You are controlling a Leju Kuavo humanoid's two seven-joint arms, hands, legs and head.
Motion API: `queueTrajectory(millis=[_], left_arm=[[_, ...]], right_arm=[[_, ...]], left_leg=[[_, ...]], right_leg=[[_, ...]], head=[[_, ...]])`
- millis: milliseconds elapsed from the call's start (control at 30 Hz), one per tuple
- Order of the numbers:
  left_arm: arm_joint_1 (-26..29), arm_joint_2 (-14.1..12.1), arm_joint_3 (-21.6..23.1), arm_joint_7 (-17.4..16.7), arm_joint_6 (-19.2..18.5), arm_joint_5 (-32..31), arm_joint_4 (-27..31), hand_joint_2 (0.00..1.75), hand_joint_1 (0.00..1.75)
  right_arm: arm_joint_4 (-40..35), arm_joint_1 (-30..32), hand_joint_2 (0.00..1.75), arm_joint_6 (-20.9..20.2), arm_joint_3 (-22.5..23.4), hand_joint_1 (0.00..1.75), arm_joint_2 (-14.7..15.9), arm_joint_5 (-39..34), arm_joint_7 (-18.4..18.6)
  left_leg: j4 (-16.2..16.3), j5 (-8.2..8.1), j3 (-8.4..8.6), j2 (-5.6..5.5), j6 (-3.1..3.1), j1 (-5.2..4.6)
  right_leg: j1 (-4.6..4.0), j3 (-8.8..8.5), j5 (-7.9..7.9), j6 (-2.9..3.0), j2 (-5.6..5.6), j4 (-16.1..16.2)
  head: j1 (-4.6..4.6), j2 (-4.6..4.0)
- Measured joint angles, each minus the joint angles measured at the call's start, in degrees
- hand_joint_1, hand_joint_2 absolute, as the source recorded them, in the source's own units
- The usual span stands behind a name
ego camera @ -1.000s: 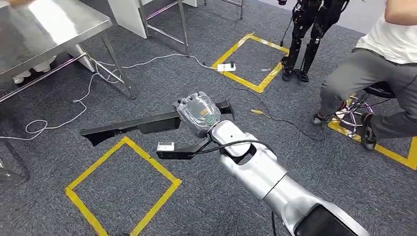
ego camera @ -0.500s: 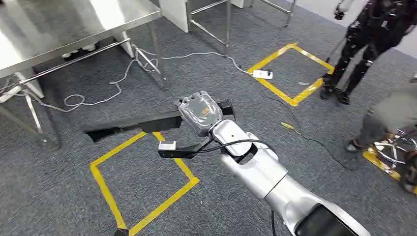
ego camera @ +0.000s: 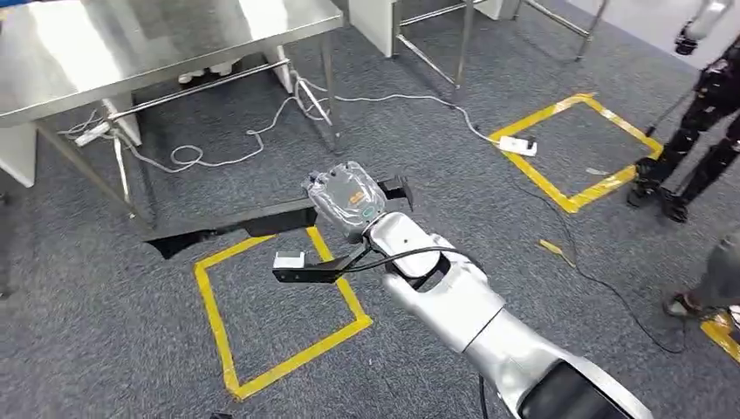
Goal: Take the parts from the cabinet and place them on the table.
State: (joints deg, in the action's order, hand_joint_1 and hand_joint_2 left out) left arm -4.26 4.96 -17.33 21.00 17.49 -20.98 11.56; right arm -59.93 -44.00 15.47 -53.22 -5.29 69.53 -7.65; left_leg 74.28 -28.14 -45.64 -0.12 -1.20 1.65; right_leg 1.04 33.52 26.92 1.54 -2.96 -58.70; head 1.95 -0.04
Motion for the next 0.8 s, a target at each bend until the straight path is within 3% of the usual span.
queueTrajectory(millis=[33,67,100,133,233,267,300,333,367,433,467,500,533,600,633,700,733,767,800], left_arm=[[0.03,0.0,-0.07,0.0,0.0,0.0,0.0,1.75,0.0],[0.02,-0.02,-0.15,0.02,0.04,0.0,0.0,1.75,0.0],[-0.03,-0.07,-0.26,0.02,0.07,0.0,0.0,1.75,0.0],[-0.19,-0.18,-0.35,0.04,0.07,0.0,0.02,1.75,0.0],[-0.04,-0.2,-0.44,0.09,0.13,0.07,0.0,1.75,0.0],[0.03,-0.2,-0.46,0.09,0.2,0.07,0.02,1.75,0.0],[0.14,-0.02,-0.46,0.09,0.24,0.07,0.0,1.75,0.0],[0.02,0.04,-0.46,0.07,0.37,0.07,0.0,1.75,0.0],[-0.25,0.04,-0.46,0.07,0.42,0.07,0.0,1.75,0.0],[-0.38,0.11,-0.46,0.07,0.42,0.02,0.0,1.75,0.0],[-0.37,0.11,-0.46,0.04,0.42,0.0,0.0,1.75,0.0],[-0.33,0.18,-0.46,0.0,0.44,0.0,0.0,1.75,0.0],[-0.24,0.24,-0.48,-0.04,0.46,0.0,0.0,1.75,0.0],[-0.15,0.39,-0.48,-0.24,0.46,-0.04,0.0,1.75,0.0],[-0.13,0.35,-0.5,-0.39,0.46,-0.09,0.0,1.75,0.0],[0.05,0.37,-0.59,-0.88,0.61,-0.09,0.0,1.75,0.0],[0.23,0.35,-0.68,-1.03,0.66,-0.09,-0.02,1.75,0.0],[0.25,0.33,-0.7,-1.22,0.68,-0.11,-0.02,1.75,0.0],[0.27,0.11,-0.72,-1.47,0.74,-0.18,-0.02,1.75,0.0]], right_arm=[[0.0,-0.01,1.75,0.0,0.0,1.75,-0.11,-0.02,0.02],[0.0,-0.08,1.75,0.0,0.0,1.75,-0.22,-0.02,0.02],[-0.04,-0.17,1.75,0.0,0.0,1.75,-0.26,-0.04,0.02],[-0.04,-0.3,1.75,0.0,0.0,1.75,-0.26,-0.04,0.02],[-0.07,-0.29,1.75,0.0,0.0,1.75,-0.35,-0.04,0.02],[-0.17,-0.26,1.75,0.0,0.0,1.75,-0.65,-0.02,0.02],[-0.15,-0.27,1.75,0.0,0.0,1.75,-0.52,0.09,0.02],[-0.24,-0.46,1.75,0.02,0.0,1.75,-0.52,0.15,-0.02],[-0.24,-0.5,1.75,0.02,0.0,1.75,-0.35,0.15,-0.02],[-0.17,-0.11,1.75,0.02,0.0,1.75,0.28,0.2,0.0],[-0.15,0.12,1.75,0.02,-0.02,1.75,0.35,0.15,0.02],[-0.15,0.24,1.75,0.04,-0.02,1.75,0.5,-0.02,0.0],[-0.15,0.24,1.75,0.04,-0.02,1.75,0.52,-0.2,-0.09],[-0.2,0.13,1.75,0.02,0.0,1.75,0.48,-0.85,-0.54],[-0.2,0.11,1.75,0.0,0.0,1.75,0.53,-1.14,-0.88],[-0.37,0.14,1.75,-0.09,-0.02,1.75,0.22,-1.38,-1.2],[-0.37,0.14,1.75,-0.11,-0.02,1.75,0.15,-1.38,-1.31],[-0.42,0.11,1.75,-0.11,-0.02,1.75,0.09,-1.38,-1.38],[-0.59,0.11,1.75,-0.11,-0.02,1.75,-0.04,-1.33,-1.42]], left_leg=[[-4.6,2.49,2.43,0.36,0.39,-0.1],[-9.98,4.83,5.44,1.67,1.0,-0.44],[-14.45,5.88,8.01,4.35,1.83,-1.03],[-14.4,5.19,8.12,4.8,1.85,-1.34],[-14.96,5.19,7.85,2.91,2.64,-1.84],[-16.22,5.65,8.77,2.09,3.05,-1.74],[-17.31,6.23,9.54,1.34,3.02,-0.99],[-17.65,6.61,9.66,0.72,3.57,-1.03],[-17.65,6.63,9.63,0.06,3.64,-1.03],[-17.63,6.56,9.62,-1.98,3.62,-1.03],[-17.61,6.55,9.64,-2.92,3.6,-1.01],[-17.59,6.49,9.66,-3.56,3.5,-0.99],[-17.47,6.39,9.68,-4.27,3.33,-0.94],[-16.73,5.86,9.6,-5.32,2.54,-0.74],[-16.13,5.4,9.4,-5.76,1.9,-1.25],[-16.21,5.27,9.29,-5.81,1.4,-0.92],[-16.31,5.29,9.32,-5.8,1.17,-0.7],[-16.13,5.07,9.28,-5.81,0.91,-0.6],[-15.47,4.63,9.11,-4.24,0.66,-0.53]], right_leg=[[-0.18,-0.24,0.17,-0.04,-0.64,0.01],[-0.36,-0.56,0.41,-0.09,-1.28,0.02],[-0.52,-0.88,0.64,-0.17,-1.84,0.09],[-1.08,-0.94,0.79,-0.44,-2.42,0.2],[-0.78,-1.46,1.05,-1.15,-4.33,0.83],[-1.22,-2.02,1.17,-1.45,-4.61,1.28],[-1.13,-1.26,1.55,-1.55,-1.78,0.27],[-0.95,-0.14,2.8,-1.23,0.97,-2.3],[-0.7,1.97,4.57,-0.88,2.23,-6.61],[-0.28,7.13,7.44,-0.96,2.69,-15.78],[-0.19,8.43,7.29,-1.44,2.72,-17.27],[-0.04,8.35,5.99,-2.19,2.75,-15.72],[0.17,6.95,3.61,-3.01,2.76,-11.49],[0.81,2.57,-1.18,-4.25,3.25,-0.83],[0.59,2.29,-1.44,-3.66,3.58,0.17],[0.26,1.8,-1.68,-2.28,3.5,0.28],[0.05,1.77,-1.72,-1.9,3.5,0.28],[0.56,1.65,-1.9,-1.44,3.46,0.42],[0.74,1.47,-1.97,-1.17,3.41,0.52]], head=[[0.07,0.0],[0.02,0.0],[0.04,0.0],[-0.15,0.0],[0.07,0.0],[0.07,0.0],[-0.35,0.0],[-0.22,0.0],[-0.46,0.0],[-0.52,0.0],[-0.61,0.0],[-0.57,0.0],[-0.59,0.0],[-0.61,0.0],[-0.63,0.0],[-0.57,0.0],[-0.68,0.0],[-0.63,0.0],[-0.7,0.0]])
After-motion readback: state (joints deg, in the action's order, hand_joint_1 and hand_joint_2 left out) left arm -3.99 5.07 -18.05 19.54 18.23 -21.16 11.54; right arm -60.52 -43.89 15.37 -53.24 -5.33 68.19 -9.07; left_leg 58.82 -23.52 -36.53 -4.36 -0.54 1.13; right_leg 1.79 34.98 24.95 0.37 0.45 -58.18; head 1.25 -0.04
